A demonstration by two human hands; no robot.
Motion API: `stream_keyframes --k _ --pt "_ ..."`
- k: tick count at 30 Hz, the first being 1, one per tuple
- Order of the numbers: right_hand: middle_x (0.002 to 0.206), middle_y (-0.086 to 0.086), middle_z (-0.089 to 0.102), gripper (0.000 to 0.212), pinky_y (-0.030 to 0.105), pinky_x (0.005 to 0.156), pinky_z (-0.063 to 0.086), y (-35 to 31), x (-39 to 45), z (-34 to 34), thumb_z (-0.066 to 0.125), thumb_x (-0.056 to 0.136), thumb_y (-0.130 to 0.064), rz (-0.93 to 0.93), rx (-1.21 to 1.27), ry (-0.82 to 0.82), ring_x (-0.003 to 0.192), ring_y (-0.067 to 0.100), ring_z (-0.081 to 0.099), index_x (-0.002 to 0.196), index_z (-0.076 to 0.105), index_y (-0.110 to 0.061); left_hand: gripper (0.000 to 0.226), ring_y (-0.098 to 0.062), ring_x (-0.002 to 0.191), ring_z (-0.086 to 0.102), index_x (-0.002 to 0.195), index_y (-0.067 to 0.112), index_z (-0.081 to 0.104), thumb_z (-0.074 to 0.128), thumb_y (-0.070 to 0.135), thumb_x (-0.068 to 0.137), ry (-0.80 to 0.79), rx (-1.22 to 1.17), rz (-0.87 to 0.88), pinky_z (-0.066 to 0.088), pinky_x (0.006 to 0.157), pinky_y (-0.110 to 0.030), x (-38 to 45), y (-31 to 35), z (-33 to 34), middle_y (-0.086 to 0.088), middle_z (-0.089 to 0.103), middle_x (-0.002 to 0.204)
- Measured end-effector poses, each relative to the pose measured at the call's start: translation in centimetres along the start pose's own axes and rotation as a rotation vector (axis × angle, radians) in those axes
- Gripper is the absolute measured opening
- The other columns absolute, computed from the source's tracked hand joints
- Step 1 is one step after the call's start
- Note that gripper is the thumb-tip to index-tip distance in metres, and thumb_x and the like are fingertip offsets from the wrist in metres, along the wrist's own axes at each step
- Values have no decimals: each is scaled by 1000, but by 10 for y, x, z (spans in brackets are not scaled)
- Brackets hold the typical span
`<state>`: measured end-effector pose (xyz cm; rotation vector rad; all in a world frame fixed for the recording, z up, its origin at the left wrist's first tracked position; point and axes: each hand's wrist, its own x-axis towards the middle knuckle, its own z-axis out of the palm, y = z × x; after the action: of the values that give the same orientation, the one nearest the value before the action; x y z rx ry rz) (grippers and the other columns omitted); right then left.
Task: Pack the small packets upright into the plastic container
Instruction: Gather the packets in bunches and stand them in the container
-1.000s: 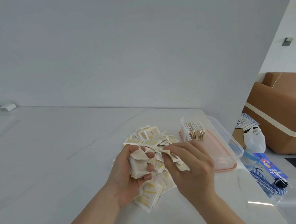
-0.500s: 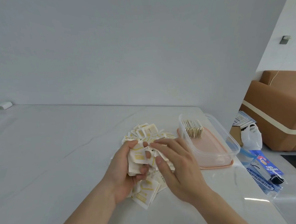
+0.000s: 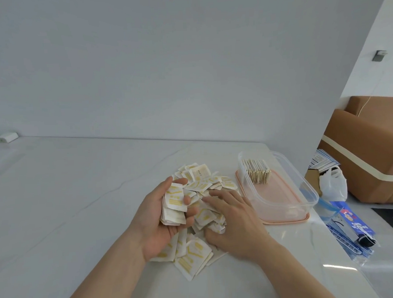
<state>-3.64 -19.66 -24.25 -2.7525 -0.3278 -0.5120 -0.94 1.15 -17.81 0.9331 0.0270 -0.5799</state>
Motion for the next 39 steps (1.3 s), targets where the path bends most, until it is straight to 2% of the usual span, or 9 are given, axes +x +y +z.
stream_keyframes --k 5,11,20,23,26,29,32,35,39 --pt "132 -20 63 50 34 96 44 1 3 7 64 84 -62 -24 -96 79 121 11 54 129 65 -40 29 -26 60 61 116 10 64 61 29 96 19 -48 11 49 46 -29 3 1 -2 -12 60 82" --pt "101 -18 72 15 38 77 48 2 8 10 65 96 -40 -142 -136 346 91 18 60 100 77 -31 34 -21 58 52 124 17 64 62 36 97 86 -23 50 39 47 -26 9 -2 -6 -9 66 87" --pt "72 -10 63 28 38 59 47 1 10 -4 65 96 -24 -27 -39 616 68 19 56 69 60 -19 31 -25 60 59 114 12 60 61 39 99 96 -62 -1 45 48 -29 8 -13 1 -11 61 81" --pt "80 -11 69 24 33 60 47 -6 9 -7 66 95 -22 -66 15 675 71 17 59 72 65 -16 29 -29 70 70 112 12 62 62 38 98 112 -49 -10 56 55 -35 8 -18 5 -14 66 90" --pt "90 -10 74 15 35 67 51 -18 8 -4 69 95 -20 -210 22 645 78 18 64 82 73 -16 31 -30 83 75 109 9 65 60 38 100 88 -57 10 60 75 -40 7 -23 8 -18 70 102" --pt "96 -11 74 12 37 70 51 -27 8 -1 69 97 -23 -268 -9 607 82 18 65 89 76 -17 41 -26 80 72 106 6 69 57 44 100 82 -69 16 56 82 -39 5 -23 11 -15 73 94" --pt "111 -15 72 16 38 78 49 -31 6 -4 65 100 -32 -285 -4 478 92 18 61 105 77 -22 40 -24 79 70 117 13 68 59 47 98 59 -59 17 57 76 -38 4 -21 11 -13 73 97" --pt "127 -14 65 32 37 90 47 -27 3 -14 55 102 -42 -230 105 355 109 16 57 124 70 -23 22 -23 74 69 98 14 79 65 31 94 71 -34 31 55 65 -35 4 -17 10 -13 73 97" --pt "148 -4 52 62 38 107 44 -7 2 -15 54 90 -48 38 -70 195 131 21 47 144 53 -18 29 -27 70 70 126 14 61 58 14 97 183 -86 121 54 60 -38 8 -12 2 -19 75 109"
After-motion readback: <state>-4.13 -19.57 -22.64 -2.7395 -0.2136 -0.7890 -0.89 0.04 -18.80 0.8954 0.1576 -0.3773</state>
